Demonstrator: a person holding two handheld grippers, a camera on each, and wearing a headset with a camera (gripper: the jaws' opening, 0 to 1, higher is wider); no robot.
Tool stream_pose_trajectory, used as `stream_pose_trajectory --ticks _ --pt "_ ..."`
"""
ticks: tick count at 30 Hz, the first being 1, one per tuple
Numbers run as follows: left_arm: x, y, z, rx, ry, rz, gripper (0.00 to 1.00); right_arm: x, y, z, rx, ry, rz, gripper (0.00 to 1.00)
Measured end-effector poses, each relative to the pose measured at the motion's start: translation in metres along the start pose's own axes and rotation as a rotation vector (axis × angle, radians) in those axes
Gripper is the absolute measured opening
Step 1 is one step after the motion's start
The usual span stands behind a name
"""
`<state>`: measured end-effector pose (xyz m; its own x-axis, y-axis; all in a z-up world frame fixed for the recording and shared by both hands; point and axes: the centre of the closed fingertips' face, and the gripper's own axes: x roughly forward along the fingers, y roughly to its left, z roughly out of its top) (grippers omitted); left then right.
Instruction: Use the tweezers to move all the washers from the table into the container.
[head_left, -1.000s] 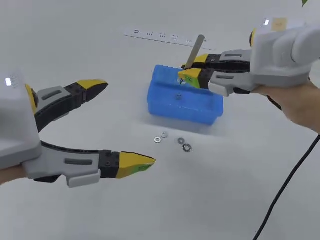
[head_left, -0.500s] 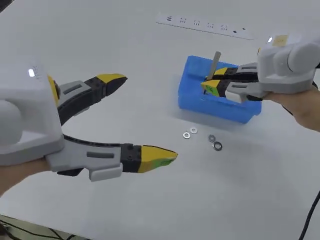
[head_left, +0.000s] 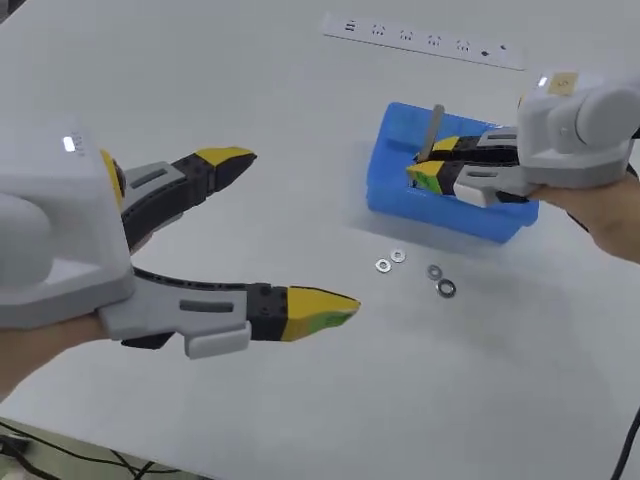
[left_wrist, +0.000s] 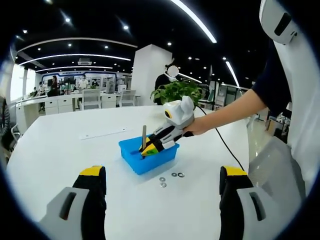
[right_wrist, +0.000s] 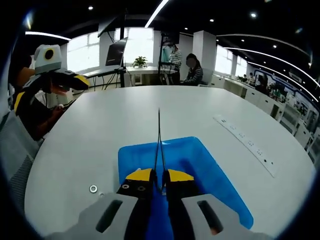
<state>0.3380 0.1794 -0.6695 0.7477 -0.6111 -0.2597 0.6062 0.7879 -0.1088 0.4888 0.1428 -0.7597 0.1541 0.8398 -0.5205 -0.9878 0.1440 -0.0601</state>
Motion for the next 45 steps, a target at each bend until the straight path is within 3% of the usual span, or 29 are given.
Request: stream_pose_trajectory --ticks 8,13,18,21,27,32,34,36,38,42,45 --pt "-0.001 0.0 -0.001 -0.012 -0.006 -0.011 0.99 -0.009 -0.004 0.009 0.0 -0.012 -0.021 0.11" --pt "0.017 0.017 0.005 -0.064 -0.066 0.033 0.97 -0.018 -0.002 0.014 -0.024 -0.018 -0.015 0.1" --pt "0.049 0.022 0.028 -0.163 -0.147 -0.064 0.87 -0.024 0.001 0.013 -0.033 -0.013 0.005 0.09" --pt "0.068 0.035 0.042 -0.15 -0.169 -0.084 0.84 -0.028 0.006 0.019 -0.035 -0.027 0.018 0.09" --pt "0.1 0.038 0.064 -0.093 -0.161 -0.169 0.8 -0.03 0.011 0.02 -0.089 -0.014 0.039 0.1" --pt "0.119 0.032 0.066 -0.038 -0.128 -0.231 0.7 -0.03 0.013 0.017 -0.102 -0.006 0.056 0.1" --pt "0.125 0.025 0.068 -0.078 -0.136 -0.281 0.65 -0.03 0.014 0.018 -0.108 -0.006 0.062 0.1" --pt "0.132 0.024 0.065 -0.065 -0.121 -0.286 0.59 -0.029 0.016 0.02 -0.115 -0.009 0.071 0.1" --pt "0.137 0.023 0.055 -0.012 -0.073 -0.295 0.51 -0.029 0.018 0.022 -0.122 -0.012 0.079 0.1" --pt "0.143 0.018 0.051 -0.027 -0.049 -0.334 0.48 -0.03 0.02 0.024 -0.142 -0.012 0.092 0.1" --pt "0.145 0.018 0.05 -0.005 -0.031 -0.339 0.44 -0.03 0.021 0.023 -0.153 -0.003 0.099 0.1"
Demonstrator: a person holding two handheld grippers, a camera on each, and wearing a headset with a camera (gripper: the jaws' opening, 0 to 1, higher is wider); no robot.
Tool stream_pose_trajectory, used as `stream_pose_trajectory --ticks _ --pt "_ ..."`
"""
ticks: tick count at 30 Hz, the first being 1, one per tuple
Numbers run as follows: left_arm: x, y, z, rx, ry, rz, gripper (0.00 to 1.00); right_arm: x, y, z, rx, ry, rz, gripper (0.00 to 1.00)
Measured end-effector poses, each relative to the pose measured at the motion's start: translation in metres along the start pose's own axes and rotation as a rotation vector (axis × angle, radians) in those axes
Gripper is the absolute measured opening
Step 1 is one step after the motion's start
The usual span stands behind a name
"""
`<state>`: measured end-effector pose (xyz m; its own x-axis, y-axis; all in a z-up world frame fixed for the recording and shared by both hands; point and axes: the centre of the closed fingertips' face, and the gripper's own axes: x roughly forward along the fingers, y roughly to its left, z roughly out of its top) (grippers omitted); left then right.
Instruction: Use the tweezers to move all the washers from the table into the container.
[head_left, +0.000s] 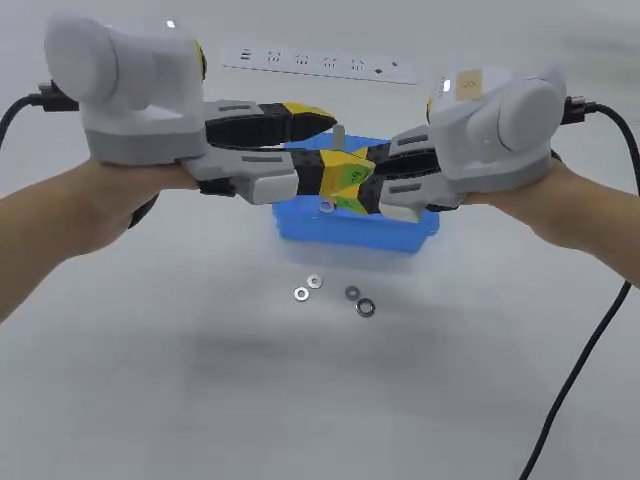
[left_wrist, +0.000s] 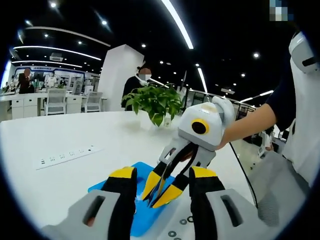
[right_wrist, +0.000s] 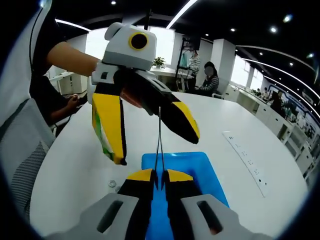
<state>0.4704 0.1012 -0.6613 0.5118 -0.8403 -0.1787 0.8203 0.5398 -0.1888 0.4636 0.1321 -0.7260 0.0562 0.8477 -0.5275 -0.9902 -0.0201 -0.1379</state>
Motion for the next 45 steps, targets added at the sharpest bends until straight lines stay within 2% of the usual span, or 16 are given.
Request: stream_pose_trajectory --ticks 4,9,10,11,14,19,20,23,25,26,27,29,31,41,45 --pt "0.0 -0.004 0.001 0.032 0.016 -0.027 0.26 0.0 0.0 0.0 -0.001 0.002 0.003 0.1" --pt "-0.001 -0.01 0.009 0.058 -0.002 -0.051 0.23 0.001 0.001 0.0 -0.005 0.005 0.01 0.1" --pt "0.001 -0.017 0.01 0.07 0.001 -0.052 0.22 0.001 0.002 0.0 -0.007 0.006 0.012 0.1" --pt "0.001 -0.019 0.011 0.076 0.005 -0.054 0.21 0.001 0.002 0.0 -0.006 0.006 0.014 0.1" --pt "-0.002 -0.014 0.01 0.097 0.015 -0.053 0.18 0.001 0.003 0.0 -0.006 0.006 0.018 0.1" --pt "-0.006 -0.014 0.015 0.117 0.004 -0.06 0.09 0.0 0.004 0.0 -0.001 0.005 0.018 0.1" --pt "-0.006 -0.013 0.015 0.133 0.007 -0.057 0.09 -0.001 0.004 0.0 0.002 0.003 0.018 0.1" --pt "-0.005 -0.016 0.013 0.132 0.019 -0.072 0.08 -0.001 0.004 0.0 -0.005 0.008 0.016 0.1" --pt "-0.003 -0.014 0.013 0.207 0.04 -0.059 0.07 -0.001 0.005 -0.001 -0.006 0.012 0.02 0.1" --pt "-0.003 -0.014 0.013 0.223 0.046 -0.055 0.06 -0.001 0.005 -0.001 -0.008 0.013 0.019 0.1" --pt "-0.003 -0.012 0.013 0.271 0.055 -0.042 0.04 -0.001 0.005 -0.001 -0.011 0.015 0.016 0.11" --pt "-0.001 -0.016 0.014 0.278 0.052 -0.055 0.04 -0.001 0.003 -0.001 -0.01 0.013 0.007 0.11" --pt "-0.001 -0.016 0.015 0.313 0.052 -0.049 0.04 -0.002 0.001 0.0 -0.014 0.013 -0.004 0.11" --pt "-0.002 -0.016 0.025 0.37 0.054 -0.021 0.04 -0.009 -0.008 0.008 0.019 0.016 -0.073 0.16" --pt "-0.003 -0.02 0.028 0.378 0.059 -0.005 0.04 -0.012 -0.005 0.01 0.031 0.017 -0.078 0.19"
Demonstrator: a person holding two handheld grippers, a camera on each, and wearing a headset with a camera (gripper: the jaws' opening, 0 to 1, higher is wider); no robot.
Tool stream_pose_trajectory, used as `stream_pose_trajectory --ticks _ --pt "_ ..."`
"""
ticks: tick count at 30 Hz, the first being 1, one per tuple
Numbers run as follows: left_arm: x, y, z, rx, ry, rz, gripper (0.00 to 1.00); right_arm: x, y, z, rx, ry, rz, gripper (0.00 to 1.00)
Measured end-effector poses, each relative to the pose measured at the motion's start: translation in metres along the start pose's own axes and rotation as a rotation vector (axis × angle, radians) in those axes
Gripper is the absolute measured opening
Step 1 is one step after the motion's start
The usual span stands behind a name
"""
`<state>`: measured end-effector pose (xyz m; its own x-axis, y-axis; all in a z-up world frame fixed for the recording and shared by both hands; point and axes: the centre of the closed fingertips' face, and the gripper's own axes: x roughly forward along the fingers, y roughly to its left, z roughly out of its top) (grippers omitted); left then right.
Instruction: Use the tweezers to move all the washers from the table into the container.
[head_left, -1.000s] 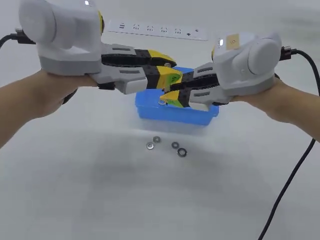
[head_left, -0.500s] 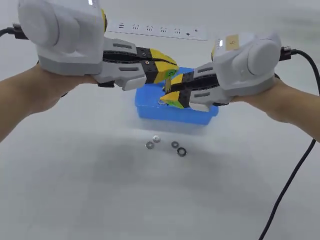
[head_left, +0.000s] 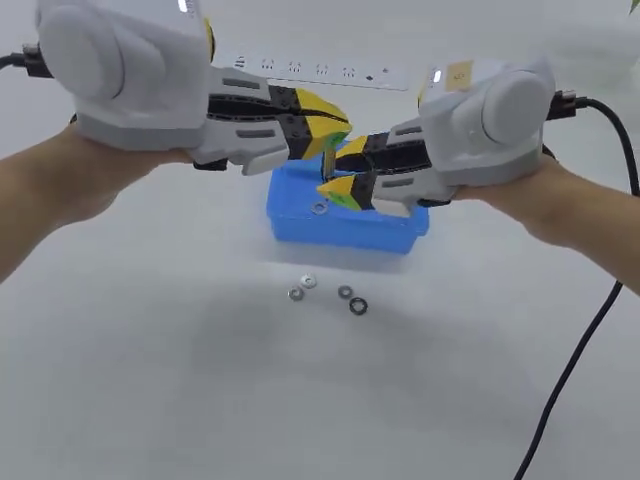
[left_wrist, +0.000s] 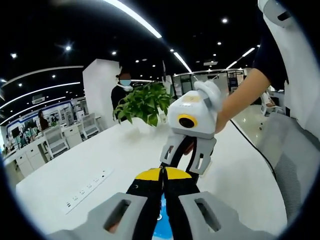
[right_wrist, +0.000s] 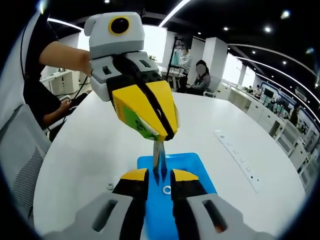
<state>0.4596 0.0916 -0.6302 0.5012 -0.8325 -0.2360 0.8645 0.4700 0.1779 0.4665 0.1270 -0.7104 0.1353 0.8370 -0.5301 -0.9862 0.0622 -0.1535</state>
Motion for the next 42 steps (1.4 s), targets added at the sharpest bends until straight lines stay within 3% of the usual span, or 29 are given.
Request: stream_pose_trajectory --ticks 5,8,15,17,19,22,26,29,37,39,42 --pt "-0.005 0.004 0.02 -0.043 -0.066 0.036 0.04 -0.004 0.006 -0.002 -0.029 0.02 -0.014 0.26" --pt "-0.007 0.01 0.016 -0.032 -0.062 0.049 0.04 -0.006 0.007 -0.005 -0.025 0.028 -0.031 0.3" --pt "-0.021 0.006 0.022 -0.019 -0.063 0.055 0.04 -0.021 0.007 -0.012 0.014 0.033 -0.114 0.42" --pt "-0.025 0.007 0.027 -0.045 -0.1 0.073 0.04 -0.028 0.006 -0.012 0.068 0.009 -0.147 0.47" --pt "-0.03 0.005 0.028 -0.047 -0.103 0.082 0.04 -0.035 0.007 -0.011 0.127 -0.035 -0.163 0.48" --pt "-0.038 0.002 0.028 -0.037 -0.097 0.089 0.04 -0.045 0.01 -0.023 0.12 -0.005 -0.193 0.51" --pt "-0.053 0.004 0.028 -0.038 -0.101 0.117 0.04 -0.059 0.017 -0.034 0.157 -0.034 -0.236 0.61" --pt "-0.064 0.004 0.03 -0.04 -0.111 0.129 0.04 -0.068 0.024 -0.046 0.159 -0.015 -0.257 0.67" --pt "-0.078 -0.013 0.028 -0.004 -0.094 0.119 0.04 -0.088 0.055 -0.067 0.19 0.015 -0.27 0.8" --pt "-0.078 -0.02 0.025 0.003 -0.097 0.118 0.04 -0.09 0.065 -0.067 0.25 -0.013 -0.249 0.86" --pt "-0.079 -0.028 0.015 0.009 -0.09 0.108 0.04 -0.093 0.076 -0.072 0.24 0.01 -0.241 0.9"
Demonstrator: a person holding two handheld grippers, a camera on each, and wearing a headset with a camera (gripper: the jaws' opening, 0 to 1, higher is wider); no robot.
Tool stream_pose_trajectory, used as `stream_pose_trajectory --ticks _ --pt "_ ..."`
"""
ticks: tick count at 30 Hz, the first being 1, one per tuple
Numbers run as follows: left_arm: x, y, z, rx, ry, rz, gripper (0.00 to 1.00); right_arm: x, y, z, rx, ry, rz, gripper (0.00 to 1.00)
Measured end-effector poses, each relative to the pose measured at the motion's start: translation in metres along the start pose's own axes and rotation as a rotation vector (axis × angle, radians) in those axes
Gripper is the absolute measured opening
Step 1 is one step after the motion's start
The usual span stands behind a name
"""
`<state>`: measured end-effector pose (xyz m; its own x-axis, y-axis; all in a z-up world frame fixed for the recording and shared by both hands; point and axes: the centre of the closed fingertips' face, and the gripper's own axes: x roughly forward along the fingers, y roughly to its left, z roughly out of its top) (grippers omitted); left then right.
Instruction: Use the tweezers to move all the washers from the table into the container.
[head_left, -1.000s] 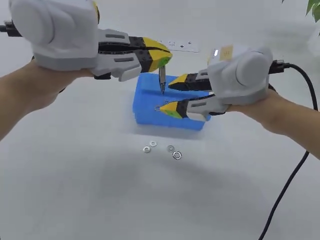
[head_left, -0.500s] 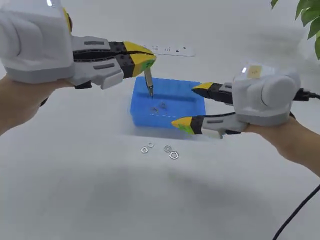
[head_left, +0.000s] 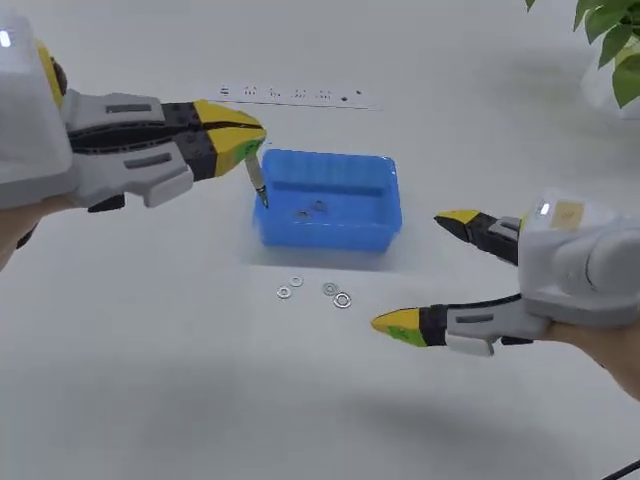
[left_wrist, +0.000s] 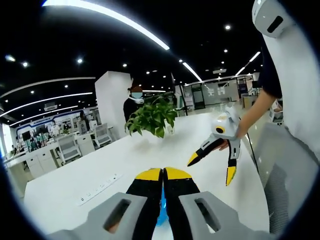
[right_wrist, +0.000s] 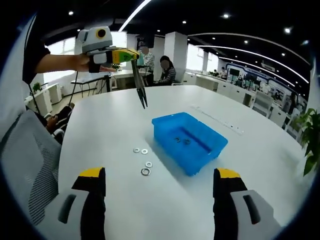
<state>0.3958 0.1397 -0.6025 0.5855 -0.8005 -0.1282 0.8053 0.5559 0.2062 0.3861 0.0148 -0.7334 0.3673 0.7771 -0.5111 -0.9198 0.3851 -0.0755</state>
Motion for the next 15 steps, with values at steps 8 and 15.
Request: stream_pose_trajectory --ticks 8,15 --pt "-0.006 -0.019 -0.018 -0.034 0.015 -0.028 0.04 -0.007 0.019 -0.016 -0.028 0.028 0.016 1.0" --pt "-0.007 -0.027 -0.035 -0.074 0.034 -0.046 0.04 -0.008 0.039 -0.018 0.017 0.019 0.045 1.0"
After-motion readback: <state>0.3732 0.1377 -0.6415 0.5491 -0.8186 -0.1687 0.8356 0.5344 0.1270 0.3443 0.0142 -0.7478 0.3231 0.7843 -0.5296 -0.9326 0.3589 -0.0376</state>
